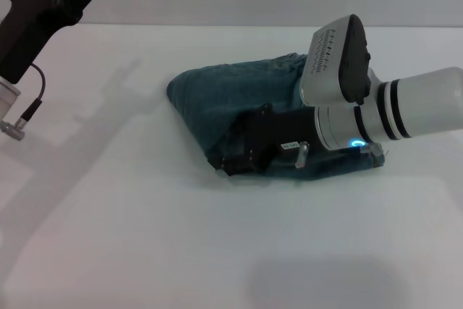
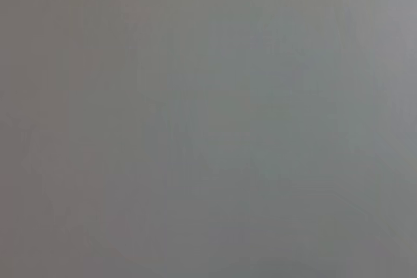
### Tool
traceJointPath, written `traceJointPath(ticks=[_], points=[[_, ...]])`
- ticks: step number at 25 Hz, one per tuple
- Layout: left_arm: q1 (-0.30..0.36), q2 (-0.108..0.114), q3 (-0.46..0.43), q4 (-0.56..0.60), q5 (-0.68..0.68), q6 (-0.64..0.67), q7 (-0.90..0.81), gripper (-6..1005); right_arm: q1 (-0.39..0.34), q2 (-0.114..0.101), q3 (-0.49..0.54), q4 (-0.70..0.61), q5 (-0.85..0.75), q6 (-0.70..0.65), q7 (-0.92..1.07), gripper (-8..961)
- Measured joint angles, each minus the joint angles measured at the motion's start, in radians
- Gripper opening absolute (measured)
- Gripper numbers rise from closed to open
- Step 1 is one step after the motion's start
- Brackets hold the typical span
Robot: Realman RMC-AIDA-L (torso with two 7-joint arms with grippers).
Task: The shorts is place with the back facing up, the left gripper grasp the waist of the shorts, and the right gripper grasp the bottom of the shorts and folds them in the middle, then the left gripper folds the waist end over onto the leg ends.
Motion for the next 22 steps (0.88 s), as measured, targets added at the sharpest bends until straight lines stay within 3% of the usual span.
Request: traceJointPath(ticks=[22], points=[[0.011,0.000,0.002,-0.006,0.000,0.029,-0.009,859,0.001,0.001,-0.016,0.005,0.099,0.108,-0.064,642]])
